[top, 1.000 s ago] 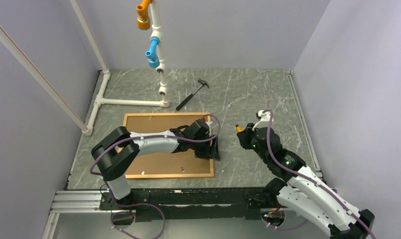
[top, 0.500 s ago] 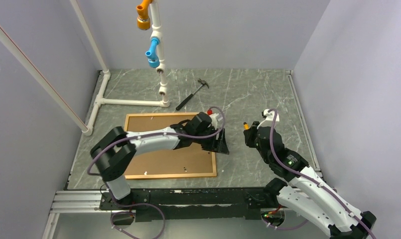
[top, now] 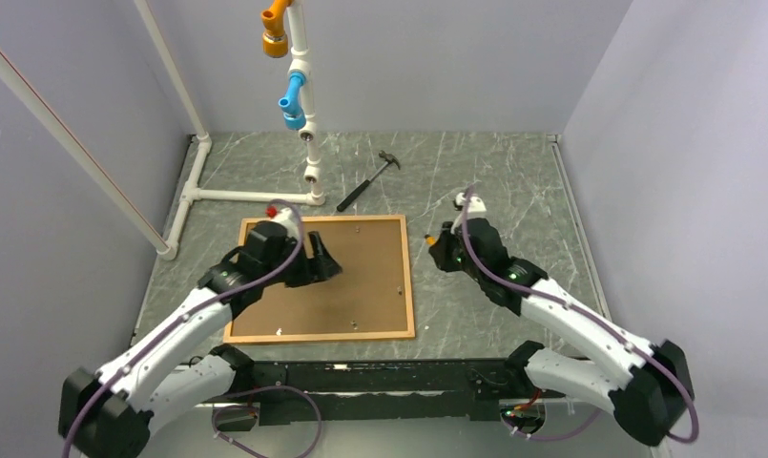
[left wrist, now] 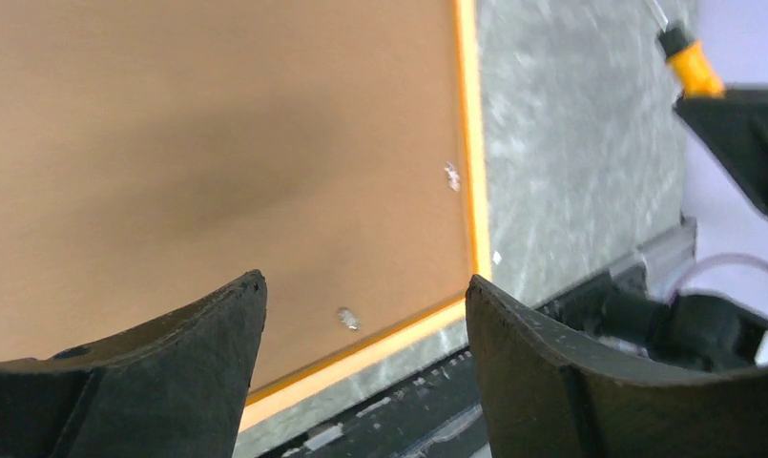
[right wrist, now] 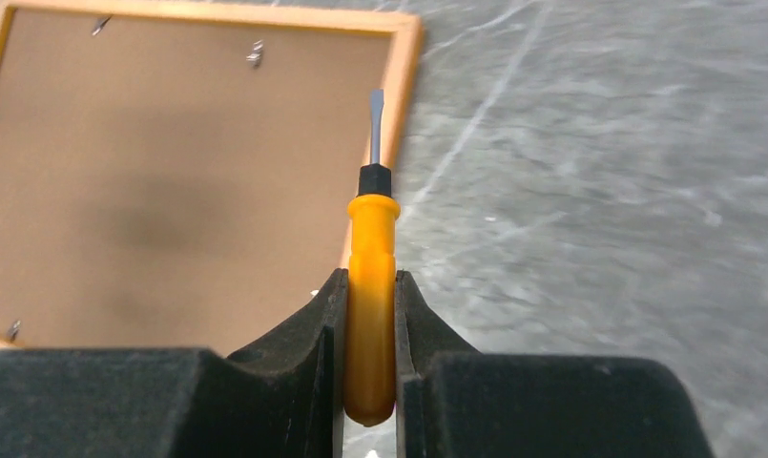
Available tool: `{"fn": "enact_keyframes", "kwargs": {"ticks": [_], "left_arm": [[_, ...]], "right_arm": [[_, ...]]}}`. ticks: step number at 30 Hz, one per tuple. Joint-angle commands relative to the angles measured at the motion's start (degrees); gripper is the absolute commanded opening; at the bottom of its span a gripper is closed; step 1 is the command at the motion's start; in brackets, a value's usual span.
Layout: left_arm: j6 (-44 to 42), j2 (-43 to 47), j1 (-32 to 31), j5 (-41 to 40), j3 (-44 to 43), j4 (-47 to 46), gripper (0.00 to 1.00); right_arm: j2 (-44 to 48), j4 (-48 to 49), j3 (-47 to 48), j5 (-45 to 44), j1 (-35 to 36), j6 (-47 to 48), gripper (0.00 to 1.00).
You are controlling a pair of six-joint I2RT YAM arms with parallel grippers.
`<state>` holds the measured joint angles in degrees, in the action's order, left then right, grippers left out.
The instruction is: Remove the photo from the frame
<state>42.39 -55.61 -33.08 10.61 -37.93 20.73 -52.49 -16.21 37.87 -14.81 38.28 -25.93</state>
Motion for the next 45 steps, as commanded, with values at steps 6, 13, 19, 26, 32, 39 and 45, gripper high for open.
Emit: {"fn": "enact_keyframes", "kwargs": {"ticks": [6, 13, 19, 26, 32, 39, 45], "left_arm": [[1.2, 12.0, 9.9, -0.5, -1.0, 12.7, 0.81], [31.4, 14.1, 7.4, 17.1, 17.1, -32.6, 0.74], [35.0, 7.4, -1.1, 10.6, 14.7, -37.8, 0.75], [42.3, -0.8, -2.8, 8.9, 16.4, -50.0, 0.69], [42.3, 0.6, -2.9, 4.1, 16.5, -46.8, 0.61], [42.4, 0.1, -3.0, 4.4, 16.4, -46.1, 0.65], [41.9, -2.3, -3.3, 5.5, 15.6, -47.6, 0.61]], "right_arm": [[-17.9, 14.8, 7.9, 23.1, 3.0, -0.8, 0.00], [-23.5, 20.0, 9.5, 20.8, 12.1, -3.6, 0.00], [-22.8, 25.6, 6.4, 19.4, 15.2, -6.5, 0.00], [-20.4, 26.9, 4.6, 19.1, 15.6, -5.9, 0.00], [-16.1, 27.8, 1.4, 17.0, 16.7, -6.4, 0.00], [-13.9, 29.2, -0.6, 17.4, 17.0, -6.6, 0.00], [-13.9, 29.8, 0.0, 17.6, 17.5, -6.1, 0.00]]}}
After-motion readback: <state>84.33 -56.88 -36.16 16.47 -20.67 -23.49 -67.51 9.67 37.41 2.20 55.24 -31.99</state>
